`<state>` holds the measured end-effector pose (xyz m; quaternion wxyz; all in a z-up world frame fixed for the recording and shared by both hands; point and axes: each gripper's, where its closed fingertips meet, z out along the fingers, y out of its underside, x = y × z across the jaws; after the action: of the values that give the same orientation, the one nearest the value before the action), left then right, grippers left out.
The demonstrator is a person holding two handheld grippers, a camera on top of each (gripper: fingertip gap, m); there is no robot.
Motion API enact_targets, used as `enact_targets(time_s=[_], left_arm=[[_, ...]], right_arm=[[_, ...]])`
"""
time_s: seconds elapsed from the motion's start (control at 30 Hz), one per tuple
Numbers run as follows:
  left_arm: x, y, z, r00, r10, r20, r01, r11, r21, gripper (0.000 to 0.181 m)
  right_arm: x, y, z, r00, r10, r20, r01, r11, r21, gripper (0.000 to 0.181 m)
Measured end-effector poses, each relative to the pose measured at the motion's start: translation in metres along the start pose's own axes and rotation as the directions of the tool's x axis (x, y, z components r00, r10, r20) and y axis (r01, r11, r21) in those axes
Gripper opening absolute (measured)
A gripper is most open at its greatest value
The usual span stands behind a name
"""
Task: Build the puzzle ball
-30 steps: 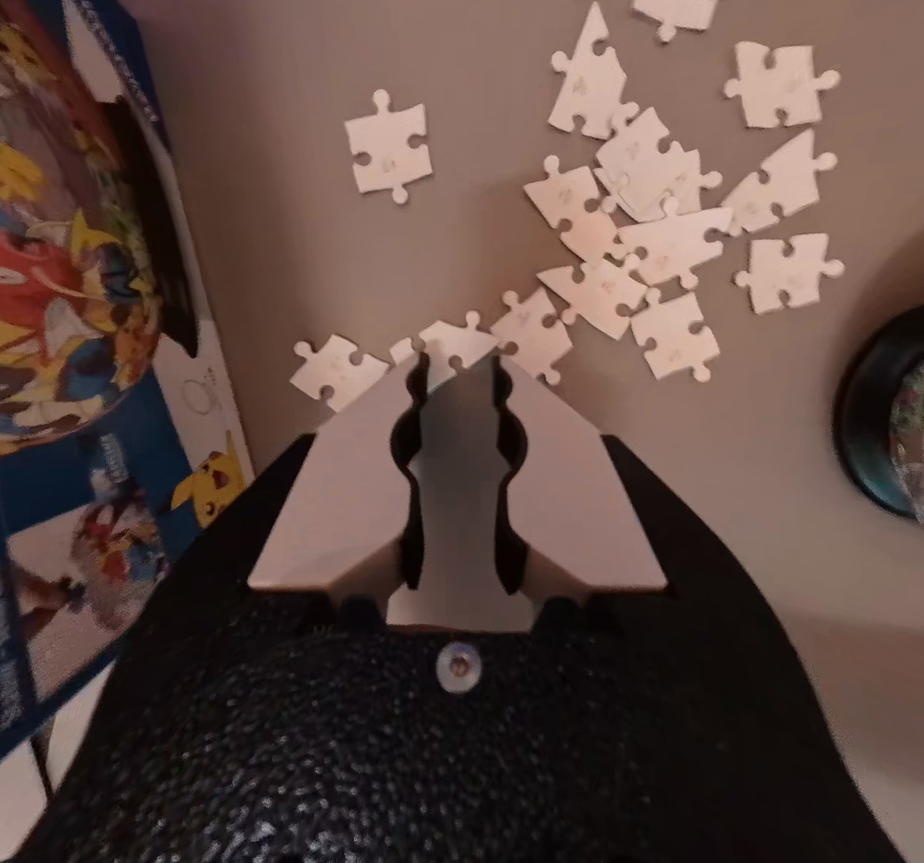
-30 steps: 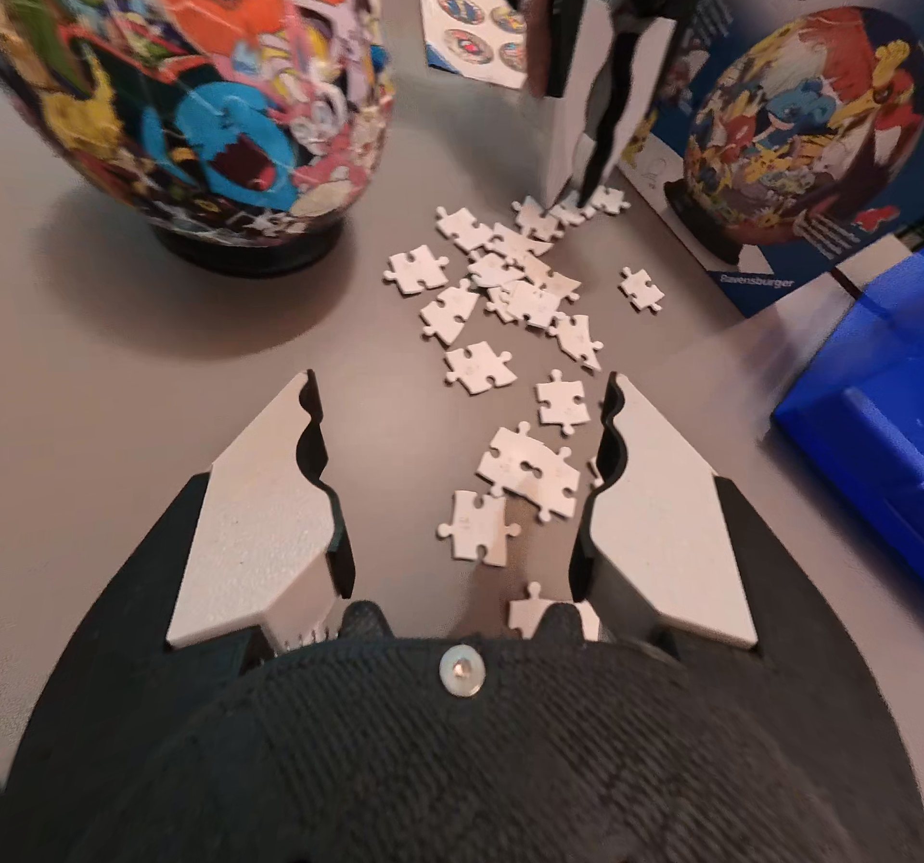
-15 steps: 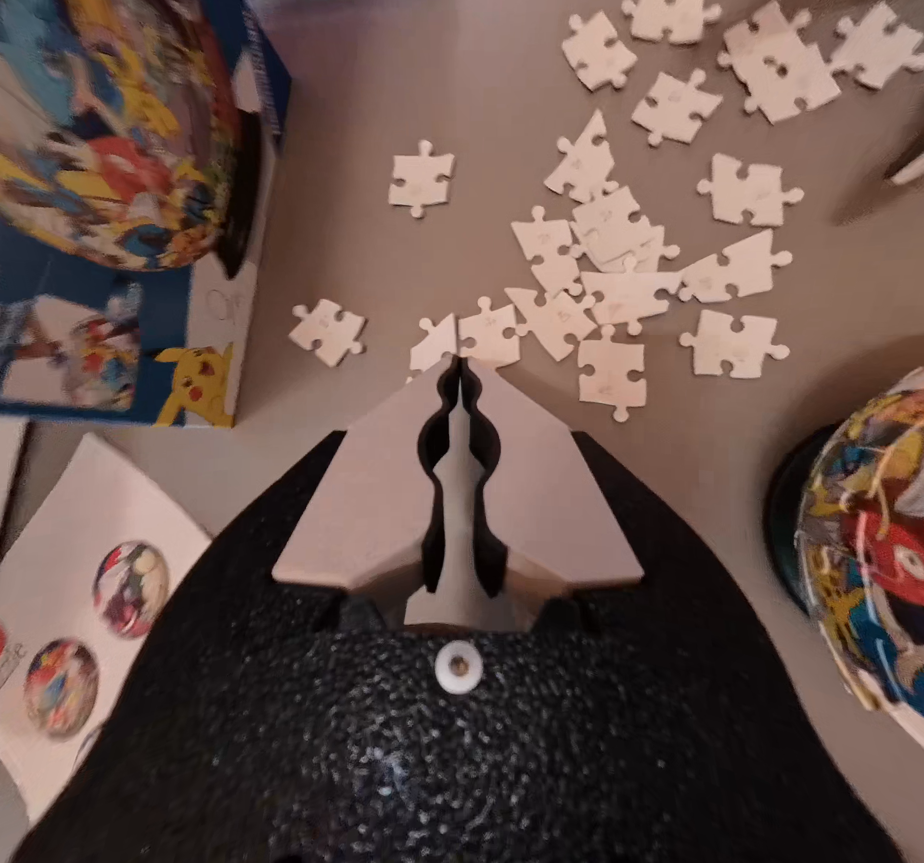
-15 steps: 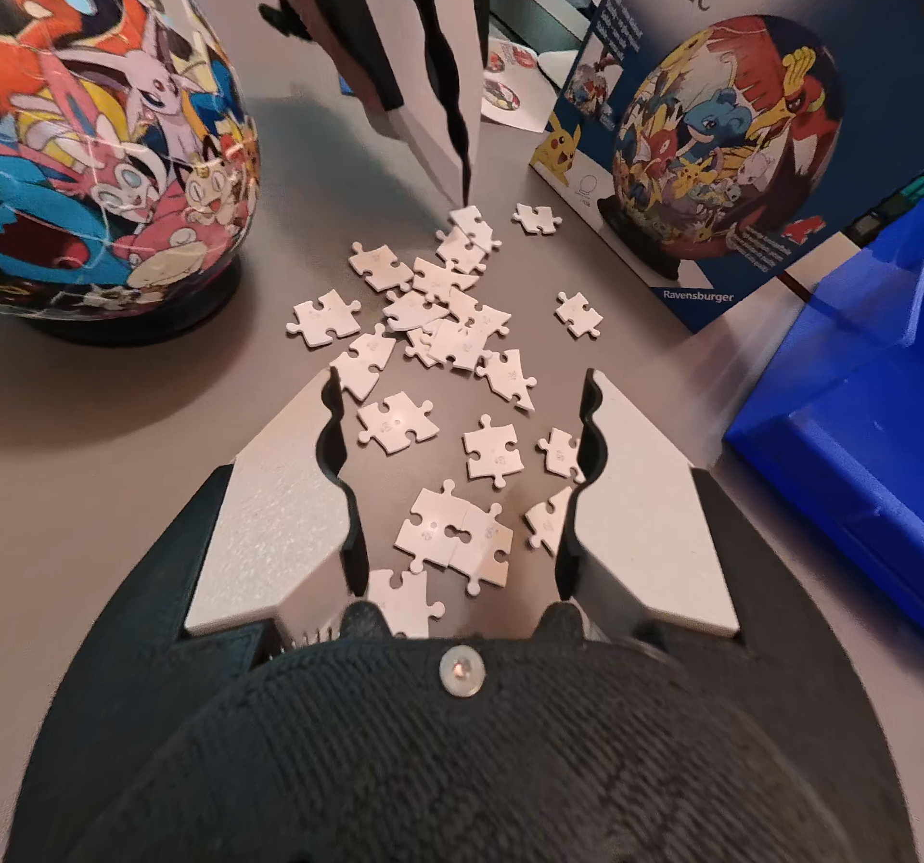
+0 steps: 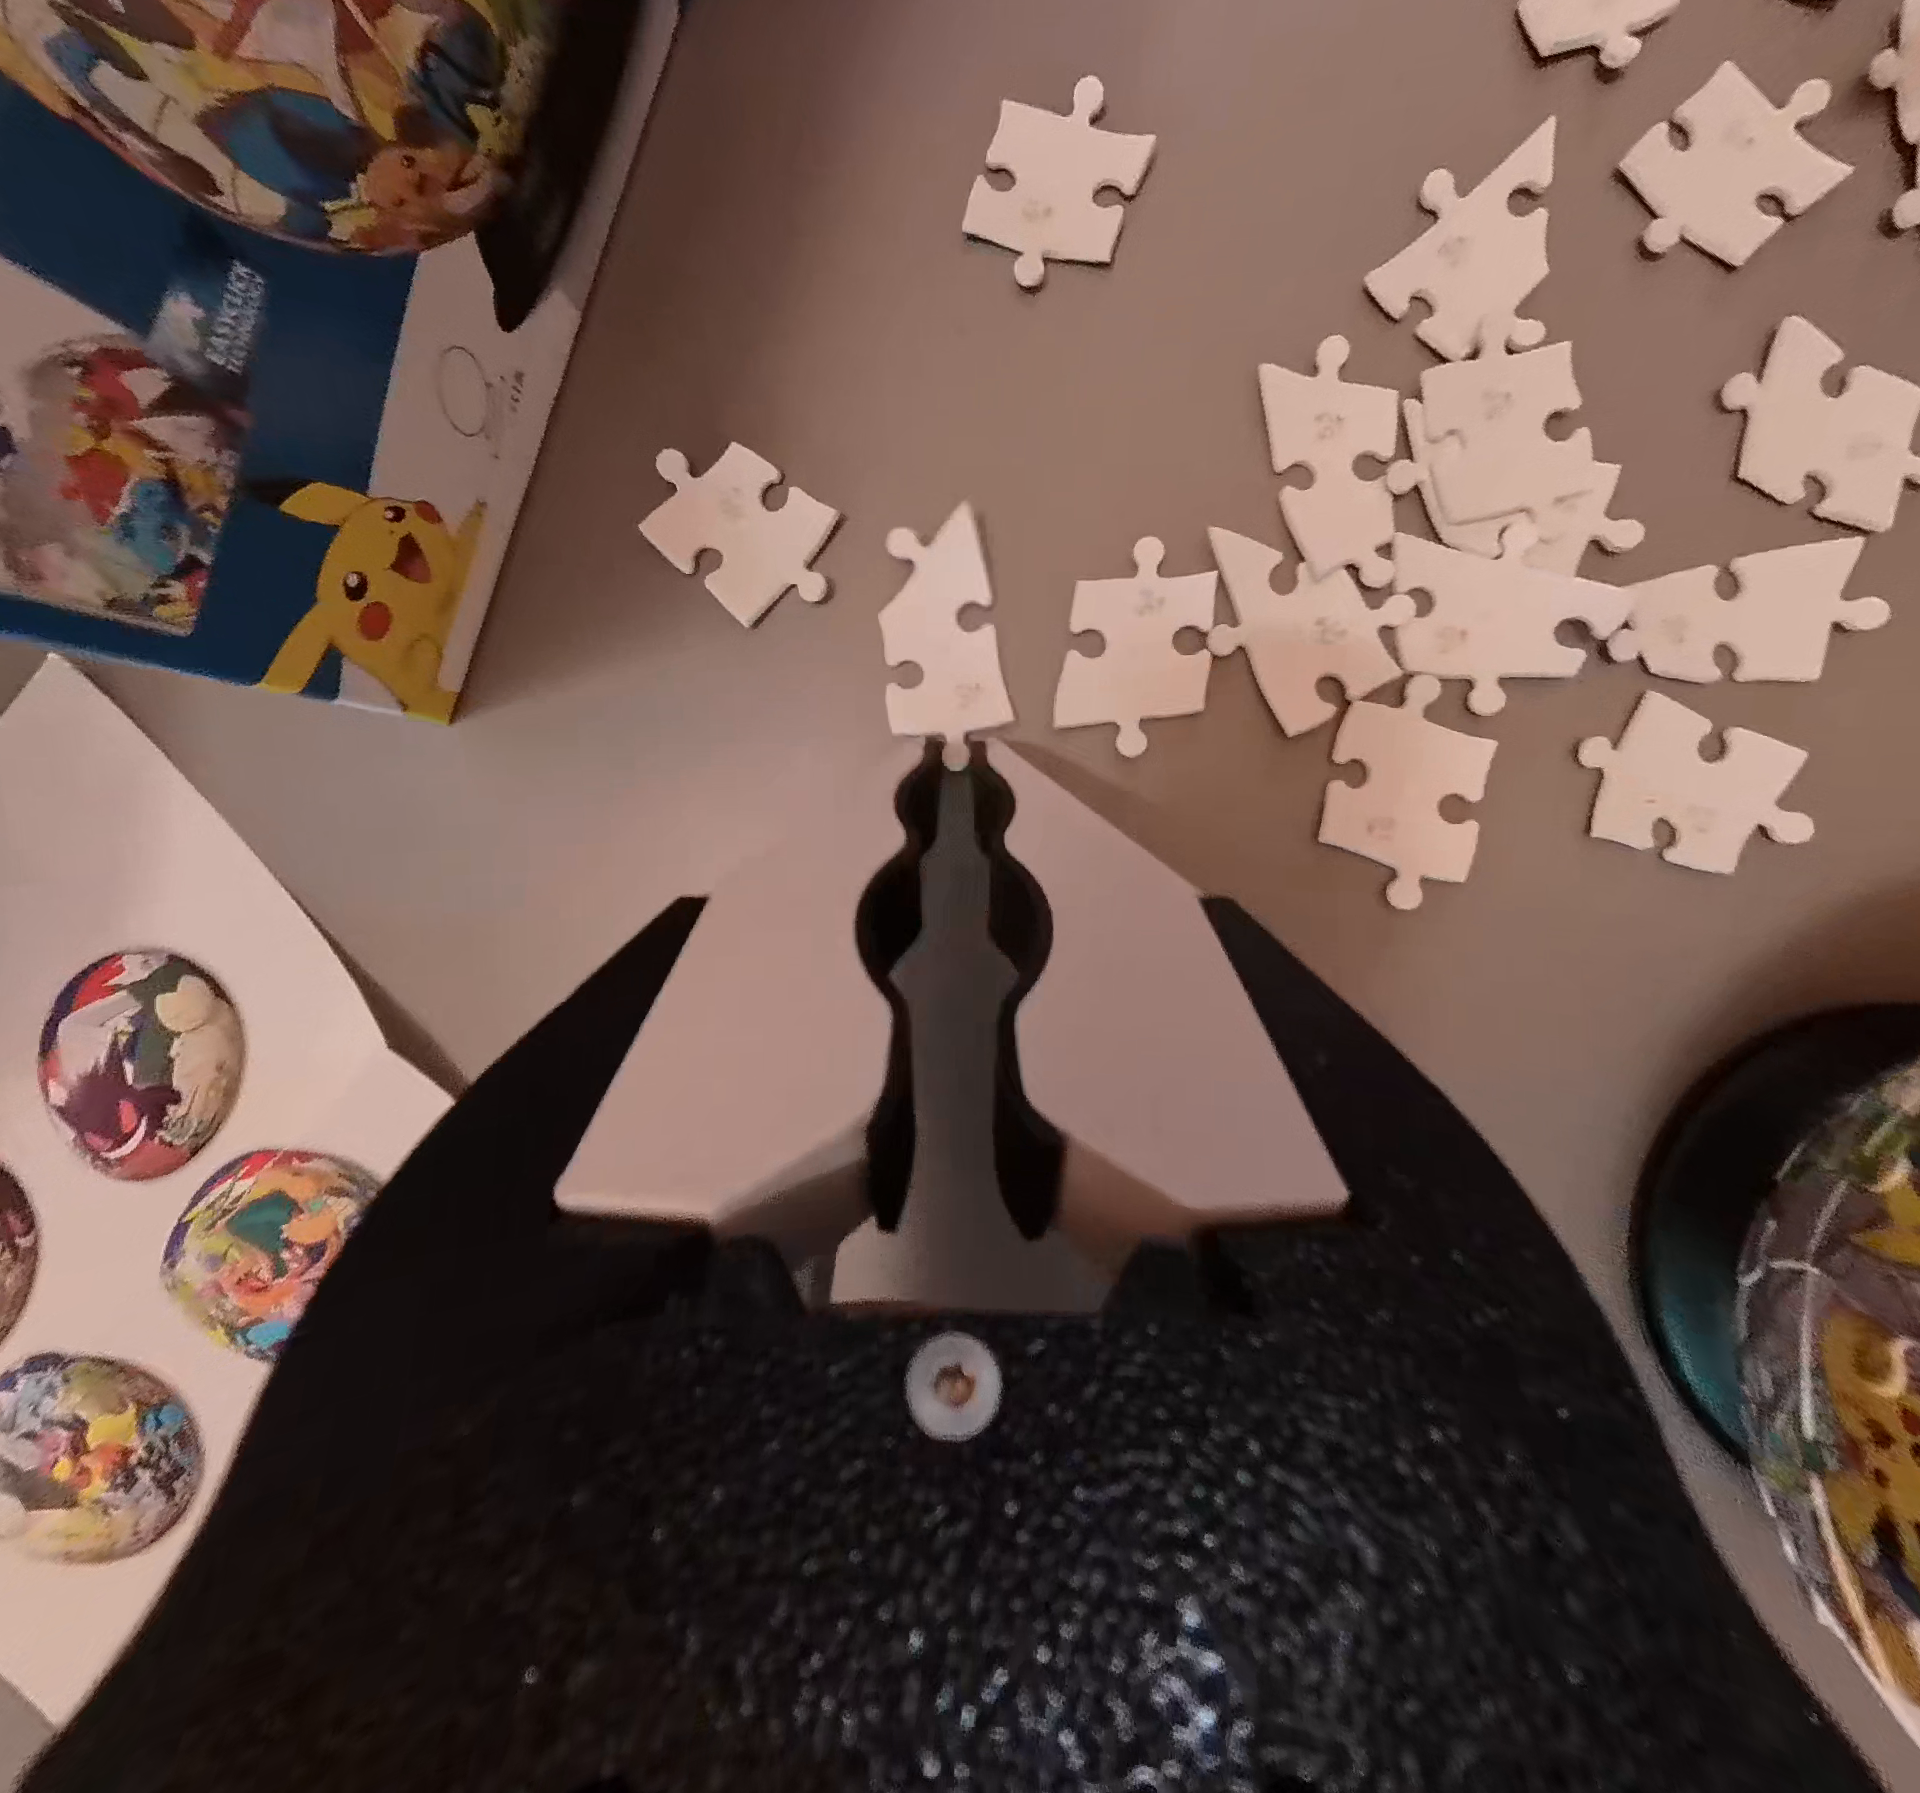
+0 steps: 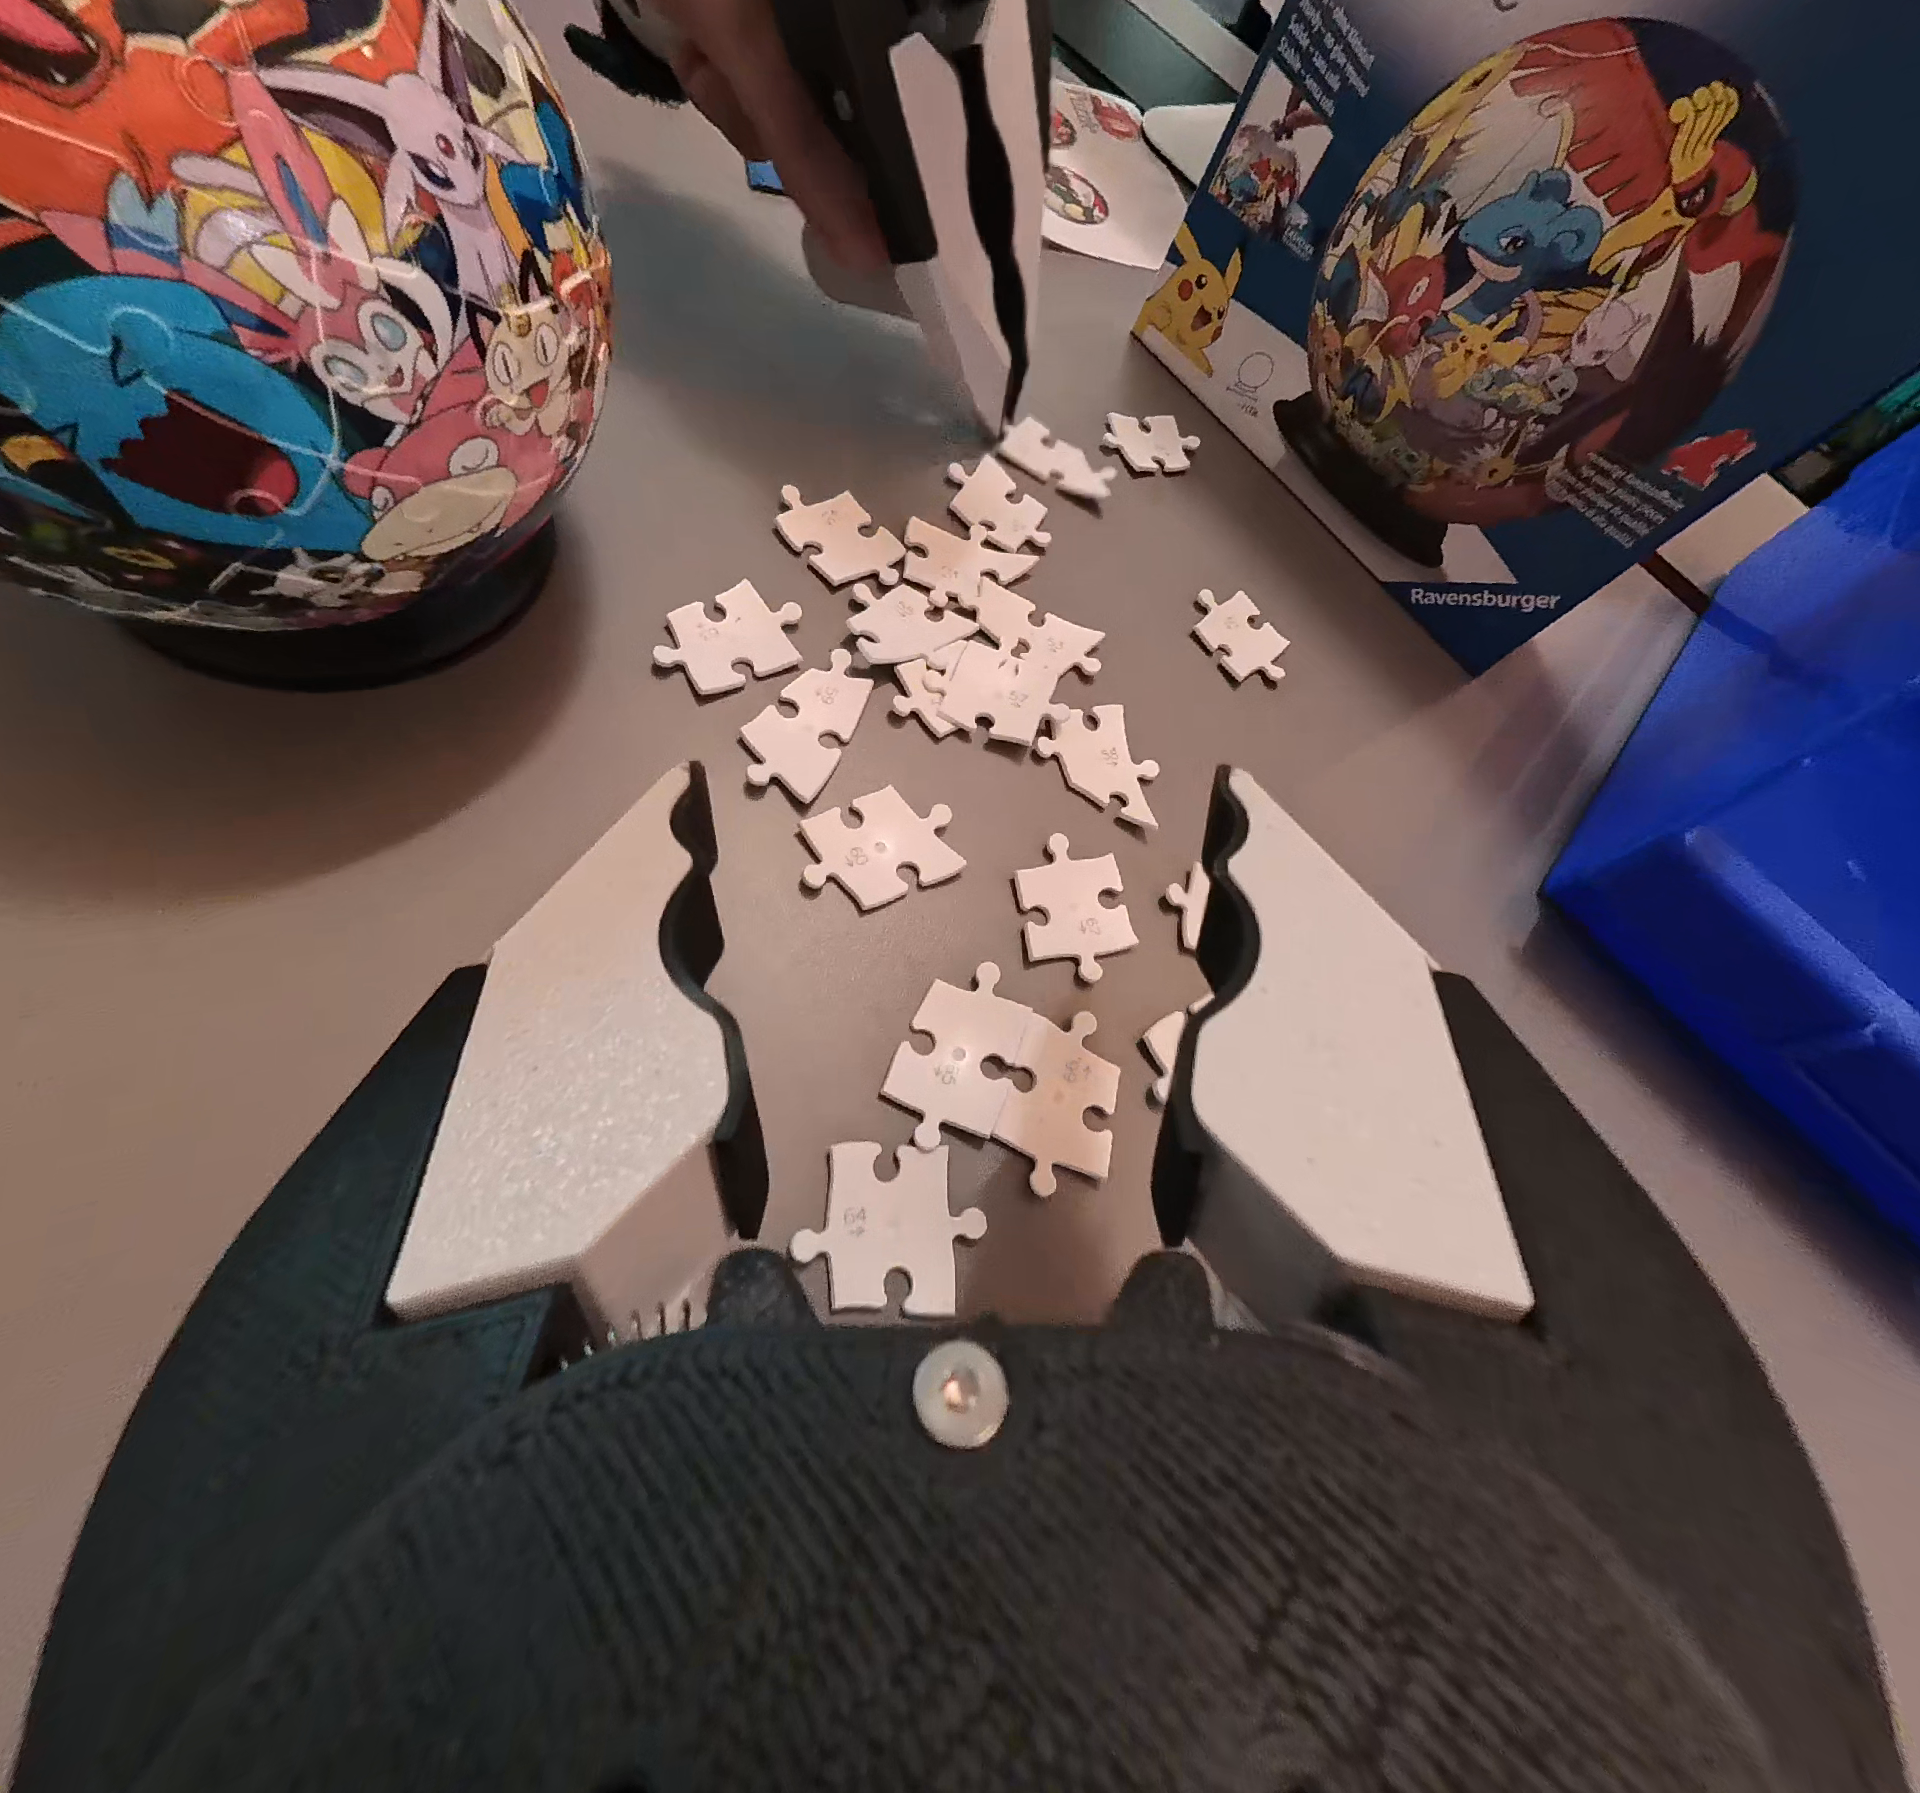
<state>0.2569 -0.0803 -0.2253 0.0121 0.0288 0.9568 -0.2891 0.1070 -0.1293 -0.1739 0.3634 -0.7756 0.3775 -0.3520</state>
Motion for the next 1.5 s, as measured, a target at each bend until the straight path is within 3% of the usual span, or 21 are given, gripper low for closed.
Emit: enact_targets(time_s=[0.17, 0.3, 0.4, 0.5, 0.57, 0.67, 0.87, 0.97, 1.07, 1.17, 1.23, 1.3, 1.43, 1.5], left_arm=[[0.002, 0.002, -0.002, 1.0, 0.017, 0.0, -0.017, 0.999, 0.043, 0.002], [-0.006, -0.002, -0.022, 0.995, 0.023, 0.095, -0.036, 0.991, 0.13, 0.002], [-0.013, -0.006, -0.066, 0.961, 0.055, 0.27, -0.11, 0.975, 0.193, 0.003], [-0.005, -0.007, -0.125, 0.874, 0.108, 0.473, -0.23, 0.951, 0.208, 0.003], [0.009, -0.003, -0.159, 0.8, 0.164, 0.577, -0.312, 0.936, 0.166, 0.003], [0.044, -0.001, -0.185, 0.736, 0.241, 0.633, -0.404, 0.906, 0.124, 0.004], [0.08, 0.018, -0.198, 0.571, 0.446, 0.689, -0.539, 0.837, -0.095, 0.003], [0.087, 0.023, -0.199, 0.49, 0.528, 0.694, -0.565, 0.798, -0.208, 0.003], [0.091, 0.022, -0.202, 0.459, 0.545, 0.702, -0.565, 0.789, -0.244, 0.002], [0.094, 0.02, -0.203, 0.441, 0.56, 0.701, -0.57, 0.779, -0.263, 0.002], [0.094, 0.02, -0.203, 0.422, 0.579, 0.697, -0.571, 0.767, -0.292, 0.002], [0.096, 0.019, -0.205, 0.414, 0.578, 0.703, -0.575, 0.765, -0.289, 0.002], [0.094, 0.021, -0.208, 0.448, 0.532, 0.719, -0.558, 0.794, -0.241, 0.002], [0.097, 0.021, -0.209, 0.498, 0.483, 0.72, -0.555, 0.816, -0.164, 0.002]], right_arm=[[0.004, 0.0, 0.001, 1.0, 0.007, 0.001, -0.007, 1.0, 0.005, 0.094], [0.01, -0.012, 0.002, 1.0, 0.017, 0.004, -0.017, 0.999, 0.034, 0.092], [0.025, -0.033, -0.002, 0.998, 0.06, 0.013, -0.061, 0.993, 0.1, 0.085], [0.045, -0.074, -0.009, 0.99, 0.129, 0.057, -0.139, 0.962, 0.234, 0.07], [0.041, -0.102, -0.009, 0.986, 0.086, 0.144, -0.126, 0.945, 0.301, 0.064], [0.015, -0.129, 0.006, 0.952, -0.035, 0.305, -0.064, 0.949, 0.308, 0.058], [-0.045, -0.164, 0.025, 0.765, -0.129, 0.631, -0.076, 0.955, 0.287, 0.041], [-0.06, -0.173, 0.031, 0.728, -0.167, 0.665, -0.04, 0.958, 0.284, 0.034], [-0.075, -0.178, 0.031, 0.681, -0.198, 0.705, -0.013, 0.959, 0.282, 0.027], [-0.084, -0.181, 0.031, 0.658, -0.24, 0.714, 0.018, 0.953, 0.304, 0.018], [-0.084, -0.183, 0.034, 0.67, -0.27, 0.692, 0.049, 0.945, 0.322, 0.003], [-0.082, -0.181, 0.04, 0.685, -0.286, 0.669, 0.088, 0.945, 0.314, 0.001], [-0.084, -0.183, 0.042, 0.67, -0.322, 0.669, 0.107, 0.933, 0.342, 0.001], [-0.085, -0.184, 0.04, 0.653, -0.33, 0.682, 0.1, 0.93, 0.354, 0.001]])
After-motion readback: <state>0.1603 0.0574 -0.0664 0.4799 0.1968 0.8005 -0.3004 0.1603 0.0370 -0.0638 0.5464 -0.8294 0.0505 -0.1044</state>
